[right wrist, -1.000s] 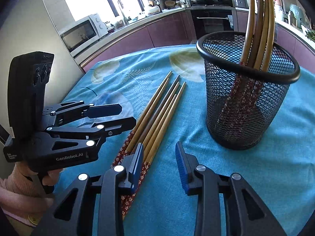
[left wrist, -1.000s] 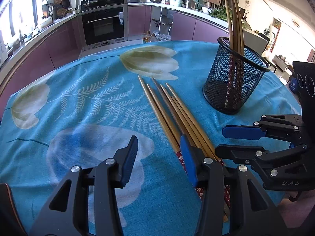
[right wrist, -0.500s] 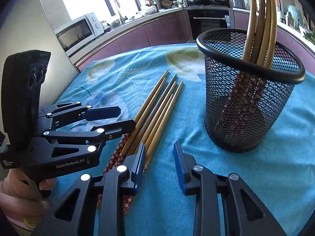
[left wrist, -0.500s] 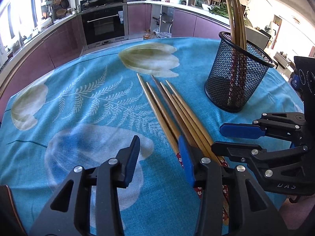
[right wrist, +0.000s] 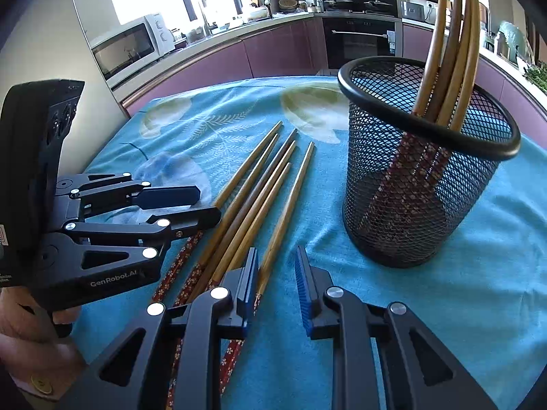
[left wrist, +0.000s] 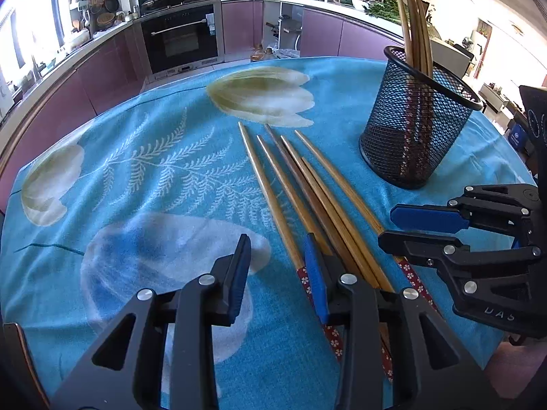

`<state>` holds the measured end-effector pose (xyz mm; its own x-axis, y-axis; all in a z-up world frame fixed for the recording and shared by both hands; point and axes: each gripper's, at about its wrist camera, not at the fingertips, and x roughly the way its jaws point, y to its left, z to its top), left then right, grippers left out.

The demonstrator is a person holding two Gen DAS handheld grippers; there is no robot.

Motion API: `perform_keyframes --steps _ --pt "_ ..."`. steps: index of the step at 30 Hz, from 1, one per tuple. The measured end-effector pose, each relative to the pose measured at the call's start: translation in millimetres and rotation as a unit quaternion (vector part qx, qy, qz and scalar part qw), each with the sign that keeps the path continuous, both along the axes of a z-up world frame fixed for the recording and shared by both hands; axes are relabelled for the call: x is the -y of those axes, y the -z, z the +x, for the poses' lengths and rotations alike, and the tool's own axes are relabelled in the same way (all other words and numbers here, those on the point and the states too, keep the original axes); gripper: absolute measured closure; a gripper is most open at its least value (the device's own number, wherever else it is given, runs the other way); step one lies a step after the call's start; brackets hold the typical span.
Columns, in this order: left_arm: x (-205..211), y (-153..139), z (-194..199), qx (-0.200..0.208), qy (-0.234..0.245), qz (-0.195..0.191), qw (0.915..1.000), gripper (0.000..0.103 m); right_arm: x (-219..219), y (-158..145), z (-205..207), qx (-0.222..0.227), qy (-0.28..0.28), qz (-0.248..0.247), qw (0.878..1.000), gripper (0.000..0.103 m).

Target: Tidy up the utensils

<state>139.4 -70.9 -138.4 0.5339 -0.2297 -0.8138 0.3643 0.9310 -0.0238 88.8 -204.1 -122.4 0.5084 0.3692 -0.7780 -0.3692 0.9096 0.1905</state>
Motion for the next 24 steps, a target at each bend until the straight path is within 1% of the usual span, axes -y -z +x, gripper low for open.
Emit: perform_keyframes --steps 6,10,12,14,17,24 --pt "4.0 0.8 10.9 0.000 -0.001 0.003 1.0000 0.074 -8.5 1.7 9.5 0.006 0.010 -0.005 1.000 0.082" --pt "6.3 1.7 18.7 0.000 -0.002 0.001 1.0000 0.081 -12.7 2.3 14.9 0.009 0.013 -0.005 1.000 0.082" --pt "6.4 2.0 21.7 -0.001 -0.004 -0.003 1.0000 0.084 -13.3 2.6 17.1 0.009 0.016 -0.003 1.000 0.085" --pt "6.1 2.1 23.2 -0.002 -0.006 -0.007 1.0000 0.089 -11.7 2.9 18.1 0.006 0.019 0.004 1.000 0.092" --pt "6.5 2.0 23.3 -0.003 -0.009 -0.013 0.9999 0.092 -8.3 3.9 19.1 -0.002 0.024 0.021 0.999 0.094" --pt "2.8 1.1 19.8 -0.002 -0.015 -0.030 0.9994 0.094 4.3 3.8 19.1 -0.015 0.036 0.053 0.998 0.097"
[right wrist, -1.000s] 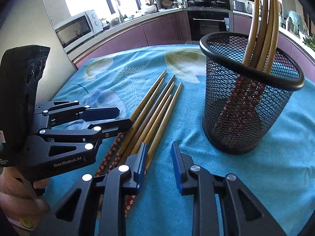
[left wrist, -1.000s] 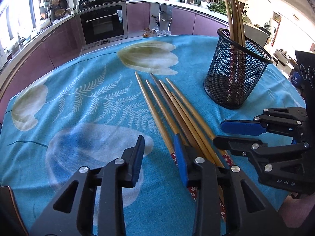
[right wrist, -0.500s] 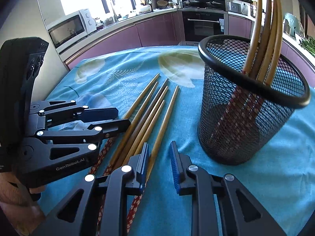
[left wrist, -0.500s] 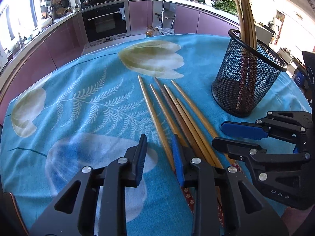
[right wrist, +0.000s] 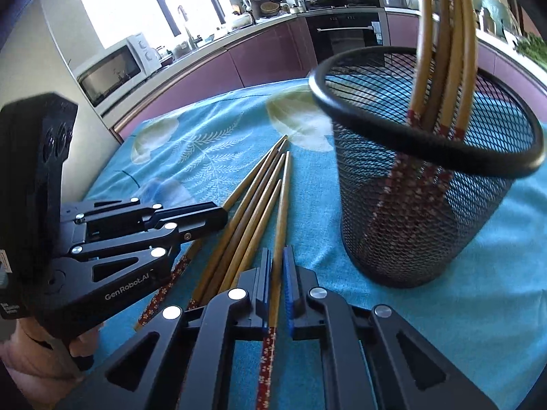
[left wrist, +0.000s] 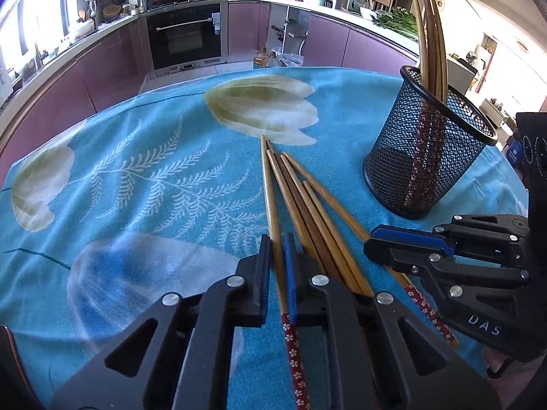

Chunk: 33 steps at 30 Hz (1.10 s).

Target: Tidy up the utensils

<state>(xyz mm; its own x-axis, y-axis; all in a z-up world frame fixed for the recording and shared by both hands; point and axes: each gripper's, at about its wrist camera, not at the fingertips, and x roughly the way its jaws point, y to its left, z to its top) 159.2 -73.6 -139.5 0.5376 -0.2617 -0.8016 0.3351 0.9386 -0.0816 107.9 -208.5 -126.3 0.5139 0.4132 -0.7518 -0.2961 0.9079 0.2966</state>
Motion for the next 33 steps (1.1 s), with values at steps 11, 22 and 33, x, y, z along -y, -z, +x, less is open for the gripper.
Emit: perform_keyframes --steps 11,22,33 --pt "-10.3 -17.2 -16.0 0.007 0.004 -0.030 0.9995 0.095 14.0 -15.8 -13.9 0.013 -0.013 0.049 0.999 0.098" --pt "-17.8 -48.2 -38.4 0.025 0.026 -0.067 0.9971 0.096 30.7 -41.4 -35.5 0.046 -0.021 0.076 0.996 0.098" --pt "-21.5 -77.4 -54.0 0.044 0.048 -0.115 0.9913 0.096 51.3 -61.6 -47.6 0.082 -0.016 0.088 0.993 0.098"
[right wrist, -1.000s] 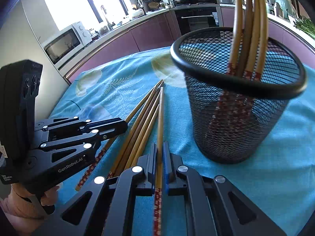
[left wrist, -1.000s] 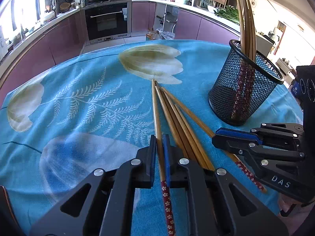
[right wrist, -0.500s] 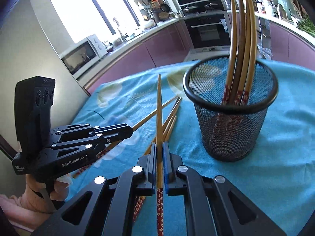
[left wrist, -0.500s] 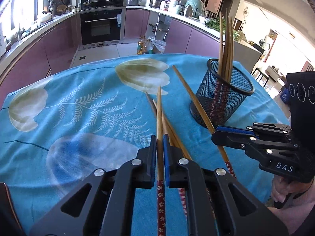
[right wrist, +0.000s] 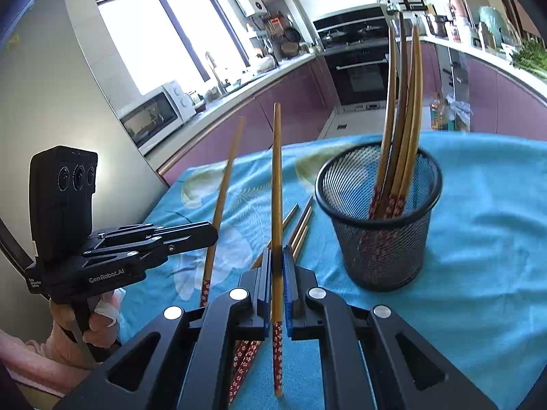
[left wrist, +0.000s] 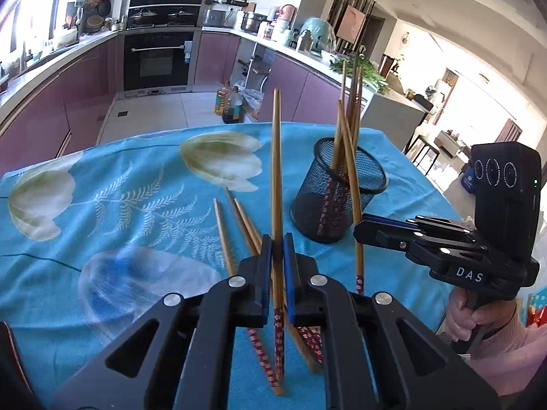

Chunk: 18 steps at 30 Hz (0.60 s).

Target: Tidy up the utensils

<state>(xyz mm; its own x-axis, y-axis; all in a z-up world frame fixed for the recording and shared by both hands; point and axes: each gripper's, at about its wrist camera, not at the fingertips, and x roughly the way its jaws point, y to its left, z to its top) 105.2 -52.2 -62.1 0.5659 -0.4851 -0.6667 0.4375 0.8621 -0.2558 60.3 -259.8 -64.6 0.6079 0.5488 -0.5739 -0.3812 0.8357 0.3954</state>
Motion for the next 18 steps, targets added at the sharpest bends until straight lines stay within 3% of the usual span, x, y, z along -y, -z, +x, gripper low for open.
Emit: perform_keyframes --steps 18 --pt "6.5 -47.6 -11.1 0.053 0.030 -0.038 0.9974 0.096 22.5 -52.0 -14.9 0.081 0.017 -0.009 0.997 0.098"
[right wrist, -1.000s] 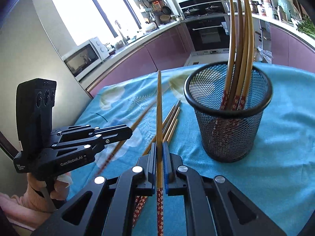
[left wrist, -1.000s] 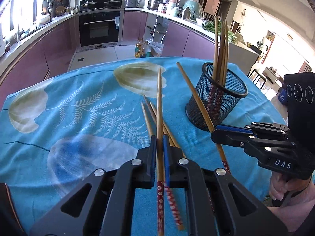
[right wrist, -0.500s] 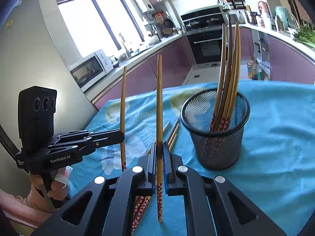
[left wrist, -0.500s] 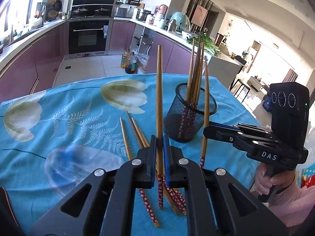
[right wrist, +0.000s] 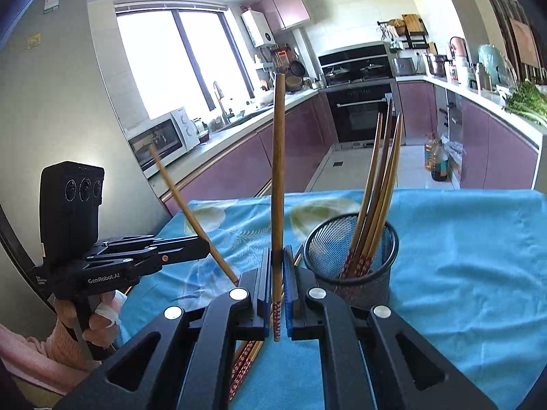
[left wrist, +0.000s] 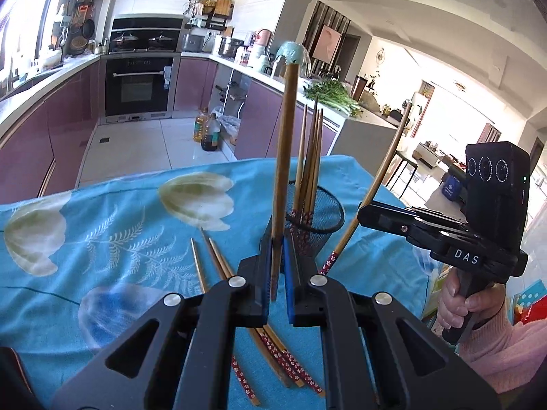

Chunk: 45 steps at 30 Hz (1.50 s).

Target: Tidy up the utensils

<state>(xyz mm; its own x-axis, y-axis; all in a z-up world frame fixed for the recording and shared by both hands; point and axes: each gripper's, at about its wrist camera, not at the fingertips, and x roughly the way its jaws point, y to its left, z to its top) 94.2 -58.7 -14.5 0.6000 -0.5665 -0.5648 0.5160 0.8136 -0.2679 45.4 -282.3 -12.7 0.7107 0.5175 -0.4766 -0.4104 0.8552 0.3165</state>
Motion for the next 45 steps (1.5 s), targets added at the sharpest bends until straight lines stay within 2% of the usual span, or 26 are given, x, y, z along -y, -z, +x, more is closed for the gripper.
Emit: perform_keyframes --steps 14,25,37,45 --pt "16.2 -46.7 3.1 0.056 0.018 -0.009 0.9982 0.096 18.5 -30.0 5.9 0.042 0.009 0.000 0.999 0.098" --pt "29.4 -55.6 9.4 0.067 0.029 -0.008 0.9973 0.096 23.3 -35.2 11.2 0.054 0.020 0.003 0.998 0.098" --pt "44.2 -82.7 24.0 0.093 0.032 -0.013 0.9951 0.096 28.1 -44.5 23.1 0.073 0.039 -0.004 0.997 0.098" --pt "54.1 -78.8 29.1 0.090 0.033 -0.008 0.9953 0.096 28.1 -39.0 31.5 0.066 0.046 -0.006 0.997 0.098"
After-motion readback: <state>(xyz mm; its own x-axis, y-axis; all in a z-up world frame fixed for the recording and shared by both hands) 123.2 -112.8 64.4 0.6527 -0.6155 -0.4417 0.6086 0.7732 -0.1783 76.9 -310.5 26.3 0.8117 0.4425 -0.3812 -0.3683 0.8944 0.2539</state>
